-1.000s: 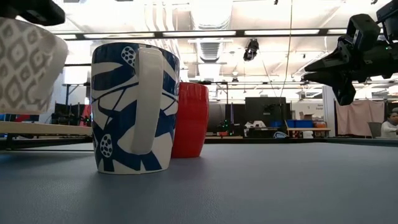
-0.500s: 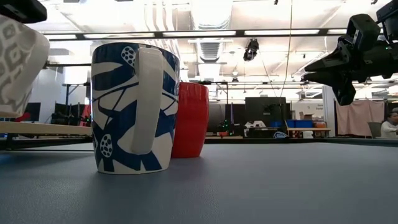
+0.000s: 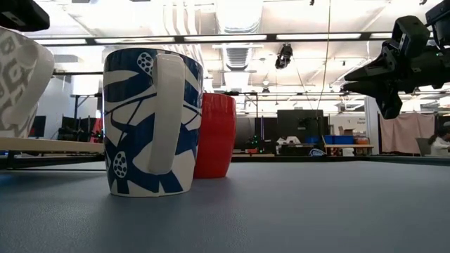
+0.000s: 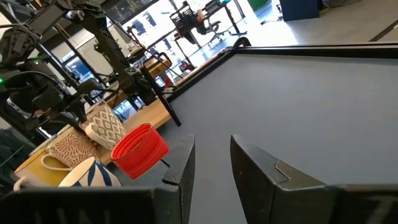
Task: Place coffee mugs
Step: Put the patterned gray mug on the shelf, then put the orange mug on the shelf
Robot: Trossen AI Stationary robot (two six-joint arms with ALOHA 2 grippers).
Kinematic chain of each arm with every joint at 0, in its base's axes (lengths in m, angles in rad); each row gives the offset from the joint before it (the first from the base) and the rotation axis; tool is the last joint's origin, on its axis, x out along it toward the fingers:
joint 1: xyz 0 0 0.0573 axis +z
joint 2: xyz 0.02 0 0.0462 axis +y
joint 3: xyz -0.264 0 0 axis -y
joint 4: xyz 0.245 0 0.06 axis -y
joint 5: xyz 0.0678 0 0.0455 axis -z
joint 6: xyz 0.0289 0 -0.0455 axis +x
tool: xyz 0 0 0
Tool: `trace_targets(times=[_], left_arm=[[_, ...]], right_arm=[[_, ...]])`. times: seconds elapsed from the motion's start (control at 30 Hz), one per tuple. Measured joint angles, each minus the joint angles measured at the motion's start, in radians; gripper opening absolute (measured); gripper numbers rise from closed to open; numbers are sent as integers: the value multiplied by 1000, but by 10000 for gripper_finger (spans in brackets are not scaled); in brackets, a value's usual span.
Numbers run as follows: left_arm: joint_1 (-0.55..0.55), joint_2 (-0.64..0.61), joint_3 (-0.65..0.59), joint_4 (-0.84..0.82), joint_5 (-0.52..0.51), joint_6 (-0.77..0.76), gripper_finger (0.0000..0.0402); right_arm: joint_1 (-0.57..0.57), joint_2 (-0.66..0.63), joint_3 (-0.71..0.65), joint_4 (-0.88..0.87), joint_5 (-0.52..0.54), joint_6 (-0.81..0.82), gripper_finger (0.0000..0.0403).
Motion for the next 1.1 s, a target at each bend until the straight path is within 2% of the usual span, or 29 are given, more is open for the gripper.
trace_targets(times=[0.23, 0.47, 0.7, 1.0, 1.1], left_arm=[[0, -2, 10, -31, 19, -7, 55], [0, -25, 52, -81, 18, -1, 57], [19, -64, 52, -55, -37, 12, 58], [28, -108, 52, -44, -26, 12, 65], [30, -114, 65, -43, -70, 50, 66]], right_arm=[[0, 0, 0, 0, 0, 0, 91], [0, 0, 0, 0, 0, 0, 91], [0, 0, 0, 0, 0, 0, 91], [0, 0, 0, 0, 0, 0, 91], [0, 0, 0, 0, 0, 0, 91]])
